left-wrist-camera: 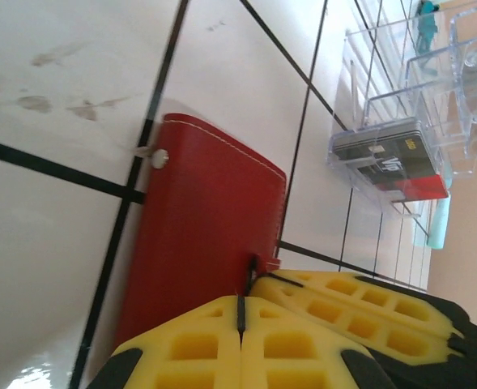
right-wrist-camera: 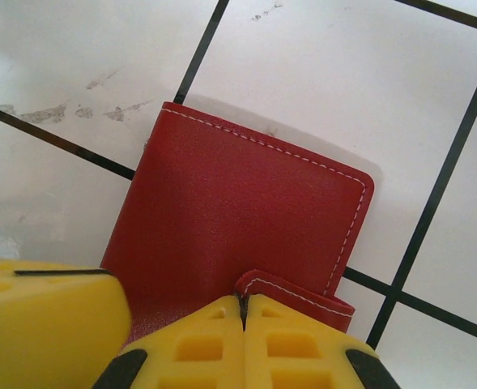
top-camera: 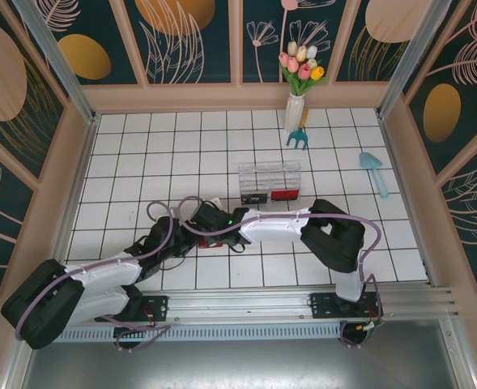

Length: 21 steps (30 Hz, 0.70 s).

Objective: Take the credit cards out of the card holder

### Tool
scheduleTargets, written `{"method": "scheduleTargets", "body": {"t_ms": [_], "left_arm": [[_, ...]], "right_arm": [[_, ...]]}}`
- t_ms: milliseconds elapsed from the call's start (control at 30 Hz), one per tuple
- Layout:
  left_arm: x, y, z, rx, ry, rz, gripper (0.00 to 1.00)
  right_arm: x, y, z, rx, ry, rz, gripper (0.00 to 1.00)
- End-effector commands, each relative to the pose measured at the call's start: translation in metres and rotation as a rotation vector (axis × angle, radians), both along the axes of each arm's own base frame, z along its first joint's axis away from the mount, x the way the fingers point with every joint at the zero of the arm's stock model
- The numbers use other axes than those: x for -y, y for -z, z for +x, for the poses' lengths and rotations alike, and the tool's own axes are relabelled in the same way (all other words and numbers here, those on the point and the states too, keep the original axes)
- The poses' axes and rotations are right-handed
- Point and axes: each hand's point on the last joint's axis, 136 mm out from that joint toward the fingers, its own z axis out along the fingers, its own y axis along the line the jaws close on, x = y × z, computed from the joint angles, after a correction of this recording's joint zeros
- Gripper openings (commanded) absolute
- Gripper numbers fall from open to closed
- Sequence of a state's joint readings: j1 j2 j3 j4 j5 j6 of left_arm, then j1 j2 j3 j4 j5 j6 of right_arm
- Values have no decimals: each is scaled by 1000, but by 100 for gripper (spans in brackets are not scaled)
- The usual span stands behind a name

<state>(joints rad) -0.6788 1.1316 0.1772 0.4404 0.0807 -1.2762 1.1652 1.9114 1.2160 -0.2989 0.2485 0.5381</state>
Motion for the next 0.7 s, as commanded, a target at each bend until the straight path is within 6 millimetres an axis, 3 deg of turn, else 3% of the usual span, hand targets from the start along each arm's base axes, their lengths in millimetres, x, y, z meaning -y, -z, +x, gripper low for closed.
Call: {"method": "scheduleTargets", "body": {"t_ms": [0,300,667], "left_arm": [[6,2,2,-11,30,4,0],[-24,54,-13,-198,-61,185,0],[-40,65,-19,-223,-89,258,0]], "right_arm": [[4,5,-9,-46,-4,5,0],[7,1,-7,-37,15,7,0],[54,-19,8,38,164,-18,0]]}}
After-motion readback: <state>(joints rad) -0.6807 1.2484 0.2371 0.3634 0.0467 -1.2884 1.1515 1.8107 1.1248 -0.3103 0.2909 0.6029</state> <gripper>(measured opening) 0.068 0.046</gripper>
